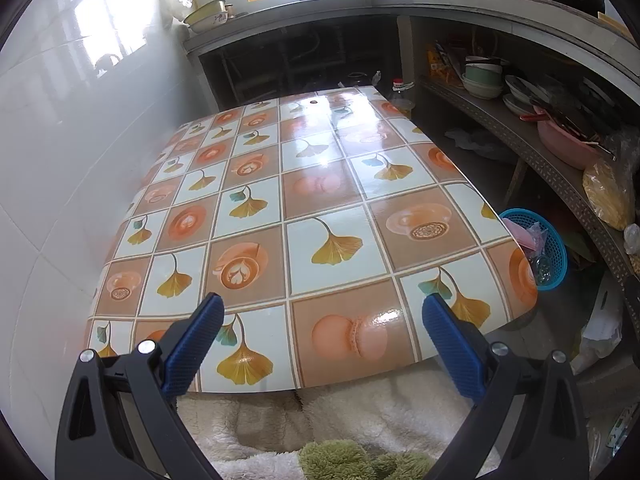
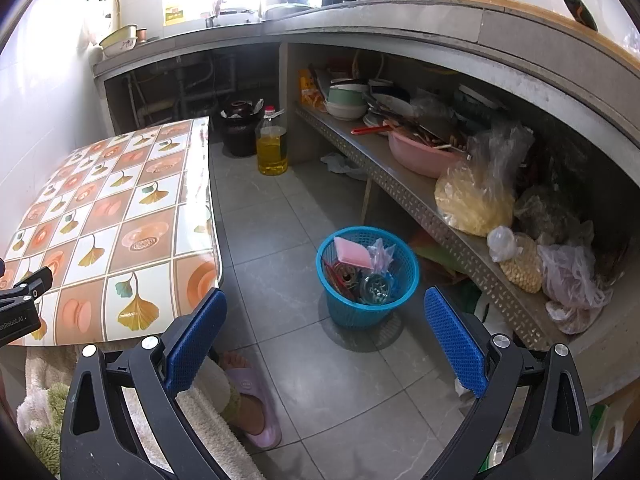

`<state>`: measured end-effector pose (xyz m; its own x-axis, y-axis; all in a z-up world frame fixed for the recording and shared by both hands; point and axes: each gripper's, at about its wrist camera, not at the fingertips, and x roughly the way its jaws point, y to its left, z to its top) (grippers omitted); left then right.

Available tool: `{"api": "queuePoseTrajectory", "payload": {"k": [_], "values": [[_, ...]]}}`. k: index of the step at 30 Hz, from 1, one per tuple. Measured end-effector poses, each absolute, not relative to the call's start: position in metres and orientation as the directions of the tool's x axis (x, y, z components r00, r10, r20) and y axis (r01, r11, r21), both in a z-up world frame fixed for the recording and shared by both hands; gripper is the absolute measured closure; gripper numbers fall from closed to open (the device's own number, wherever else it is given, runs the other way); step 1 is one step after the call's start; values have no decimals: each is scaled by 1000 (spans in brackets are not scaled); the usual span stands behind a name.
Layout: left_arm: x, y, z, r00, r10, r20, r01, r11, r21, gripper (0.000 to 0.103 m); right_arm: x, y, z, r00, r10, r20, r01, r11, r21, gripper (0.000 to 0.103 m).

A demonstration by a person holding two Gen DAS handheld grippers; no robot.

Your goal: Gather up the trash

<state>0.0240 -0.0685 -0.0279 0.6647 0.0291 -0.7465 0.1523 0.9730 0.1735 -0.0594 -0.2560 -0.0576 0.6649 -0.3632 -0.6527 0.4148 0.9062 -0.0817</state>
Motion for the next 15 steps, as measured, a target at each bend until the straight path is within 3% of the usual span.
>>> {"api": "queuePoseTrajectory", "payload": {"k": [15], "values": [[24,-67,-28,664,31,-747,150,973,173,6,-59,-255,-57,664,-364,-653,414,907,-84,8]]}}
